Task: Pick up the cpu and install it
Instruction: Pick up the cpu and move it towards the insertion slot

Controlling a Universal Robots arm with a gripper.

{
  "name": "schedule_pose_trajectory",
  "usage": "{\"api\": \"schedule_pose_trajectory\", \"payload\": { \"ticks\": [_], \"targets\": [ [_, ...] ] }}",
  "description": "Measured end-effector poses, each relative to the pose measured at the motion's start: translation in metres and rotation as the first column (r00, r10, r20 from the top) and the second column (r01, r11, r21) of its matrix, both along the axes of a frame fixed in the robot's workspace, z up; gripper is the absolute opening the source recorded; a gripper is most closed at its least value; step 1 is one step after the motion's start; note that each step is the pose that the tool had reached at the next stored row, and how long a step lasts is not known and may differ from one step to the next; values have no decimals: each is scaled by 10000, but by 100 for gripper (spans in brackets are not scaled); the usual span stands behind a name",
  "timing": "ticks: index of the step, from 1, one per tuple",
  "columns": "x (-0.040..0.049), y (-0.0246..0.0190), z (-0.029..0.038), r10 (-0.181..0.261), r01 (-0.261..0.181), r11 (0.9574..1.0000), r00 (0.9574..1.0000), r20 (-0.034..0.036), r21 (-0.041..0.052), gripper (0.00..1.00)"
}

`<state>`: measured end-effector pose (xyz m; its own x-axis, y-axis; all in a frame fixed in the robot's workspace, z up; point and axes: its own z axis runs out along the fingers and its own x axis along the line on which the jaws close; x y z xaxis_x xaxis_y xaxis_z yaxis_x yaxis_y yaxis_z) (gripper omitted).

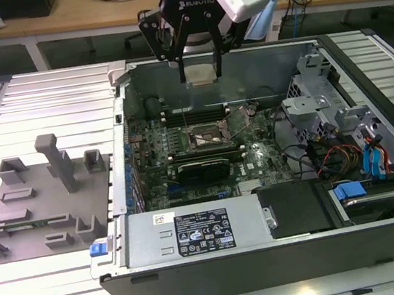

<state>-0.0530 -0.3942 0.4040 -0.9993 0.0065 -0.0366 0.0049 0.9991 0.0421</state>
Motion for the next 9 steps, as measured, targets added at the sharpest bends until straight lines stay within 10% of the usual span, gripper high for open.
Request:
{"api": "schedule_pose_trajectory", "payload": {
  "ticks": [6,9],
  "targets": [
    [48,42,-323,1,-1,10000,10000,-2,-1,55],
    [56,159,-485,0,0,10000,10000,-8,-1,55]
  ]
}}
